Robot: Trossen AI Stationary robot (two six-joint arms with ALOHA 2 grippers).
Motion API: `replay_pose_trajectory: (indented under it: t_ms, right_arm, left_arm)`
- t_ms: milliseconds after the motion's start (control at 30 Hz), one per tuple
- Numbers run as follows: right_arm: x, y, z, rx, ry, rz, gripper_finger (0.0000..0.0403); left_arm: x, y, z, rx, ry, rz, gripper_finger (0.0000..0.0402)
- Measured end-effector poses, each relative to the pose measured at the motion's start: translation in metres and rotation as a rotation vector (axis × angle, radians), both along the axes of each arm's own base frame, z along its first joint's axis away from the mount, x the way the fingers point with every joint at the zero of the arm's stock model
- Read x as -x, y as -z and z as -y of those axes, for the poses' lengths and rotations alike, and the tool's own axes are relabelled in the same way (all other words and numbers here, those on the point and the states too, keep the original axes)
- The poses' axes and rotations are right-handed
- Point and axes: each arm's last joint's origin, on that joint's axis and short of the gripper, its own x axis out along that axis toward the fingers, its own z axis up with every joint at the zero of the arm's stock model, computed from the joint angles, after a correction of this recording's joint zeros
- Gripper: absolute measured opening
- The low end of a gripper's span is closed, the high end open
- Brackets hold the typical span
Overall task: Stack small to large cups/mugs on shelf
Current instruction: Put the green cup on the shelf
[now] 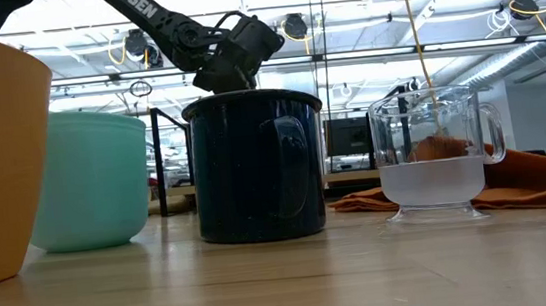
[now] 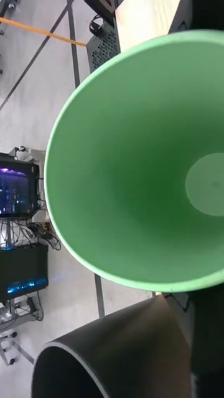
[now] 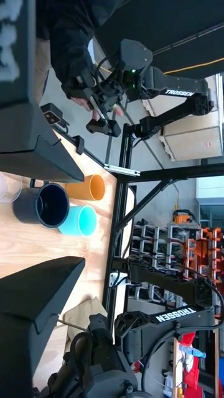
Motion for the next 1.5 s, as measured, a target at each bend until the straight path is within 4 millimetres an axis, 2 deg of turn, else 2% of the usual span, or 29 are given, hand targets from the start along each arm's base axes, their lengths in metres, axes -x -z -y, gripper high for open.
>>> replay_pose_trajectory:
  t_ms: [233, 533, 833, 1133, 1500]
  right_arm:
    - [0.000, 0.000, 0.000, 0.000, 0.000, 0.004, 0.0199]
    - [0.000, 0.000, 0.000, 0.001, 0.000, 0.004, 0.0199]
    - [0.000, 0.000, 0.000, 0.001, 0.000, 0.003, 0.0199]
    - [0.000, 0.000, 0.000, 0.000, -0.002, -0.001, 0.0199]
    - [0.000, 0.000, 0.000, 0.010, -0.004, 0.006, 0.0199]
  left_arm:
    - [0.001, 0.001, -0.001, 0.001, -0.001, -0.016, 0.0337]
    - [0.001, 0.001, -0.001, 0.004, -0.003, -0.018, 0.0391]
    - [0.002, 0.000, -0.002, 0.015, -0.010, 0.000, 0.0396]
    - [0.010, -0.020, -0.003, 0.037, 0.010, 0.039, 0.0399]
    - [0.012, -0.019, -0.002, 0.040, 0.009, 0.005, 0.0400]
